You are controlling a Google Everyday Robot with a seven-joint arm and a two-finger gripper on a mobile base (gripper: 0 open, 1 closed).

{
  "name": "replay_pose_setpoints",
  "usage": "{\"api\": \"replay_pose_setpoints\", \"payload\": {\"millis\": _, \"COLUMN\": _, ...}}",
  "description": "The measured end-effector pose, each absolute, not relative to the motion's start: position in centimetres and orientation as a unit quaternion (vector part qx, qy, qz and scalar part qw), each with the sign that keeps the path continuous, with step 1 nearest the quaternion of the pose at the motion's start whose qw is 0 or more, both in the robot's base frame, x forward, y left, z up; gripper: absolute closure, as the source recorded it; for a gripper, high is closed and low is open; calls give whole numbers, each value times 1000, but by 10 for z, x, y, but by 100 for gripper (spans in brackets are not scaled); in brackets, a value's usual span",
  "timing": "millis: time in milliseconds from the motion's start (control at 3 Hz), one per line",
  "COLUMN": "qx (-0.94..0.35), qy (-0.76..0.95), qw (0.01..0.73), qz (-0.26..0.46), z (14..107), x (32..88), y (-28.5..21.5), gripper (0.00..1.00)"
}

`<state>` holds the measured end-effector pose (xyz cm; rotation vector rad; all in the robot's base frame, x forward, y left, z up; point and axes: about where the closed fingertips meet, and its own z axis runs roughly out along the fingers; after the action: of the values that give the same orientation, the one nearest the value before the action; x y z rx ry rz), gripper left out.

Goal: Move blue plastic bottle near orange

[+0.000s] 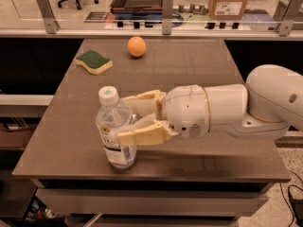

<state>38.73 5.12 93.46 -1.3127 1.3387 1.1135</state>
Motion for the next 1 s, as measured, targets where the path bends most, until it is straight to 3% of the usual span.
{"api": "replay_pose_setpoints", "payload": {"millis": 333, "qx": -536, "qy": 543, "qw": 462, "qz": 452, "z": 936, "x": 386, "y": 53, "gripper": 84}}
{"api": "replay_pose_setpoints", "payload": {"millis": 667, "qx": -539, "qy": 542, "qw": 461, "qz": 451, "z": 938, "x": 384, "y": 56, "gripper": 100}}
{"api": "replay_pose_setpoints", "payload": {"millis": 1000, "qx": -539, "qy": 542, "qw": 461, "qz": 451, "z": 938, "x": 384, "y": 56, "gripper": 100}}
